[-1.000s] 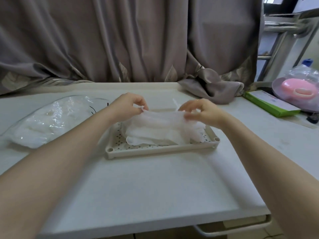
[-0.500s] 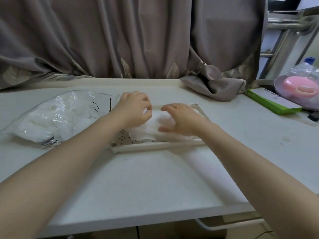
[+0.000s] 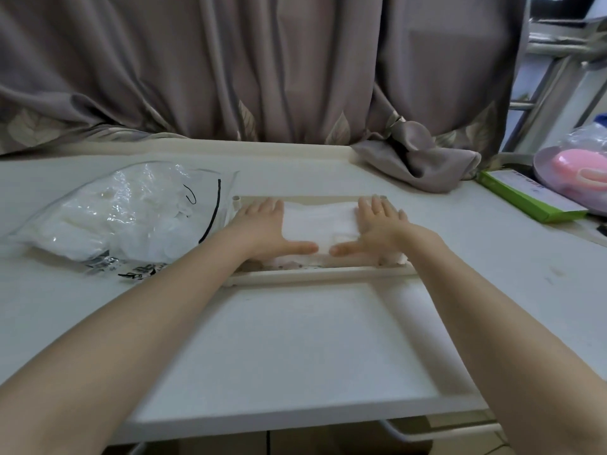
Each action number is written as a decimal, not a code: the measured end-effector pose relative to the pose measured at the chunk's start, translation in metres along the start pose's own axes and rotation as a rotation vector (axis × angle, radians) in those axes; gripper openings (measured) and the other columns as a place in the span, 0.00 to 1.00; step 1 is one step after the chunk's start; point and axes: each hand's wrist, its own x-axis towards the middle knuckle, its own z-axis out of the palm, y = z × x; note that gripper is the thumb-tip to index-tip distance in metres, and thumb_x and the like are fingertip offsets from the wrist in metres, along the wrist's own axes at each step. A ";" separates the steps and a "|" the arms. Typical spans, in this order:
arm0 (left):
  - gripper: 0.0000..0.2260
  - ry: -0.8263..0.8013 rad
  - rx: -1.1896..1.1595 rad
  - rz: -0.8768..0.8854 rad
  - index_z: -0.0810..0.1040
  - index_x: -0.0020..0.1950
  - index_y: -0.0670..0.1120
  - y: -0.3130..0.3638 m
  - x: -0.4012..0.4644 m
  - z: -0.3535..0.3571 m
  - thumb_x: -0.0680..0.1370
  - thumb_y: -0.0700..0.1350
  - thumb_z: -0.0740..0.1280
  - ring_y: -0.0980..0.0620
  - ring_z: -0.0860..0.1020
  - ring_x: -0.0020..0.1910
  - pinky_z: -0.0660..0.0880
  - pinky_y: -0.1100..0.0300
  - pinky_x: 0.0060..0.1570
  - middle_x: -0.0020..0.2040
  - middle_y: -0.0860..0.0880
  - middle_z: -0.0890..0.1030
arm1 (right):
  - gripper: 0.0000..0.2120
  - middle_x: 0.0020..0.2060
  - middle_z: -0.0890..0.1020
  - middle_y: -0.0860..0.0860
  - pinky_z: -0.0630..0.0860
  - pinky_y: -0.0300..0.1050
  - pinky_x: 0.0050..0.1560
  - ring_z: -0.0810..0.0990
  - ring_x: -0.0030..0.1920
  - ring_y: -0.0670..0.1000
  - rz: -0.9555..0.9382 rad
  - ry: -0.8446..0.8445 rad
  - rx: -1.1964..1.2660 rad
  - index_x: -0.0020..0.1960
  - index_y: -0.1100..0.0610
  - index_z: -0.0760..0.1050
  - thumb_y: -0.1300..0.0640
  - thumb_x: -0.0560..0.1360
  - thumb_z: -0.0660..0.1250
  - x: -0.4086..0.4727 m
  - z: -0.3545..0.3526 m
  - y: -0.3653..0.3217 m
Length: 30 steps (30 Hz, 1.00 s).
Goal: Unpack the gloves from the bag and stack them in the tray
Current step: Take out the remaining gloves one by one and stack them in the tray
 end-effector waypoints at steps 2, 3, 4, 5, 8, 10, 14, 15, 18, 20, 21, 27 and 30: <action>0.39 0.203 -0.105 0.169 0.53 0.76 0.46 -0.011 -0.010 -0.011 0.73 0.69 0.54 0.49 0.51 0.76 0.48 0.54 0.73 0.77 0.48 0.54 | 0.58 0.76 0.35 0.53 0.39 0.56 0.74 0.34 0.75 0.53 -0.089 0.126 0.071 0.77 0.54 0.39 0.24 0.61 0.60 -0.010 -0.012 -0.013; 0.34 0.327 -0.180 0.222 0.62 0.74 0.47 -0.021 -0.017 -0.017 0.74 0.66 0.53 0.48 0.55 0.74 0.51 0.55 0.72 0.75 0.47 0.61 | 0.52 0.76 0.36 0.53 0.41 0.54 0.75 0.36 0.76 0.53 -0.170 0.198 0.128 0.78 0.54 0.43 0.27 0.66 0.60 -0.016 -0.017 -0.026; 0.30 0.435 -0.231 0.242 0.71 0.68 0.46 -0.031 -0.023 -0.021 0.73 0.62 0.53 0.46 0.61 0.72 0.55 0.55 0.70 0.71 0.46 0.67 | 0.45 0.77 0.39 0.53 0.45 0.51 0.75 0.41 0.76 0.53 -0.274 0.271 0.190 0.77 0.55 0.50 0.32 0.70 0.61 -0.023 -0.021 -0.041; 0.26 0.530 -0.230 0.219 0.78 0.60 0.45 -0.043 -0.028 -0.022 0.73 0.59 0.54 0.43 0.63 0.70 0.56 0.53 0.69 0.67 0.44 0.71 | 0.36 0.77 0.46 0.54 0.50 0.48 0.73 0.47 0.76 0.54 -0.397 0.348 0.242 0.74 0.55 0.59 0.37 0.73 0.63 -0.028 -0.023 -0.058; 0.09 0.583 -0.030 -0.115 0.81 0.50 0.49 -0.078 -0.041 -0.019 0.75 0.47 0.64 0.37 0.49 0.74 0.43 0.46 0.71 0.74 0.44 0.60 | 0.11 0.63 0.75 0.58 0.65 0.39 0.58 0.73 0.62 0.57 -0.702 0.516 0.278 0.55 0.60 0.78 0.56 0.77 0.64 -0.033 -0.017 -0.114; 0.12 0.416 -0.033 -0.360 0.79 0.56 0.55 -0.103 -0.049 -0.015 0.74 0.46 0.65 0.36 0.42 0.74 0.38 0.45 0.72 0.77 0.45 0.49 | 0.09 0.51 0.81 0.57 0.68 0.39 0.50 0.78 0.52 0.56 -0.735 0.483 0.260 0.50 0.62 0.80 0.64 0.76 0.62 -0.028 -0.009 -0.155; 0.24 0.279 -0.309 -0.442 0.68 0.71 0.50 -0.133 -0.056 -0.011 0.74 0.39 0.62 0.41 0.65 0.69 0.64 0.50 0.65 0.74 0.44 0.63 | 0.11 0.51 0.79 0.56 0.74 0.45 0.50 0.77 0.52 0.57 -0.514 0.154 0.044 0.52 0.64 0.77 0.65 0.78 0.56 -0.007 0.003 -0.212; 0.26 0.292 -0.366 -0.428 0.66 0.72 0.48 -0.138 -0.056 -0.010 0.74 0.37 0.62 0.42 0.68 0.67 0.67 0.51 0.63 0.72 0.44 0.67 | 0.09 0.48 0.78 0.57 0.74 0.44 0.46 0.76 0.51 0.58 -0.485 0.070 0.019 0.50 0.66 0.75 0.63 0.78 0.57 -0.003 0.006 -0.223; 0.27 0.304 -0.420 -0.386 0.65 0.72 0.46 -0.143 -0.056 -0.011 0.73 0.35 0.61 0.42 0.69 0.66 0.69 0.51 0.62 0.70 0.44 0.69 | 0.11 0.41 0.78 0.56 0.71 0.43 0.39 0.75 0.48 0.58 -0.431 -0.025 0.116 0.47 0.64 0.74 0.59 0.80 0.57 0.003 0.014 -0.241; 0.25 0.277 -0.413 -0.358 0.66 0.70 0.42 -0.142 -0.057 -0.012 0.73 0.34 0.62 0.42 0.70 0.64 0.70 0.51 0.60 0.68 0.42 0.71 | 0.10 0.46 0.80 0.59 0.73 0.45 0.44 0.77 0.46 0.57 -0.353 -0.023 0.291 0.53 0.64 0.75 0.60 0.79 0.58 0.006 0.016 -0.243; 0.24 0.264 -0.404 -0.335 0.66 0.69 0.40 -0.140 -0.057 -0.013 0.72 0.34 0.63 0.42 0.70 0.64 0.70 0.51 0.60 0.67 0.42 0.71 | 0.08 0.41 0.80 0.59 0.74 0.44 0.40 0.77 0.39 0.55 -0.318 -0.036 0.357 0.49 0.63 0.75 0.59 0.78 0.61 0.007 0.015 -0.241; 0.26 0.212 -0.393 -0.232 0.61 0.71 0.39 -0.134 -0.060 -0.012 0.74 0.36 0.64 0.45 0.66 0.68 0.65 0.55 0.61 0.70 0.42 0.66 | 0.17 0.23 0.70 0.52 0.63 0.36 0.25 0.66 0.21 0.49 -0.283 -0.217 0.322 0.29 0.59 0.67 0.58 0.71 0.71 0.002 0.006 -0.237; 0.27 0.156 -0.365 -0.207 0.59 0.73 0.41 -0.136 -0.058 -0.007 0.74 0.34 0.60 0.45 0.63 0.70 0.64 0.55 0.64 0.74 0.44 0.60 | 0.11 0.29 0.72 0.54 0.67 0.39 0.31 0.69 0.29 0.51 -0.301 -0.080 0.392 0.33 0.59 0.70 0.61 0.72 0.68 0.000 0.004 -0.232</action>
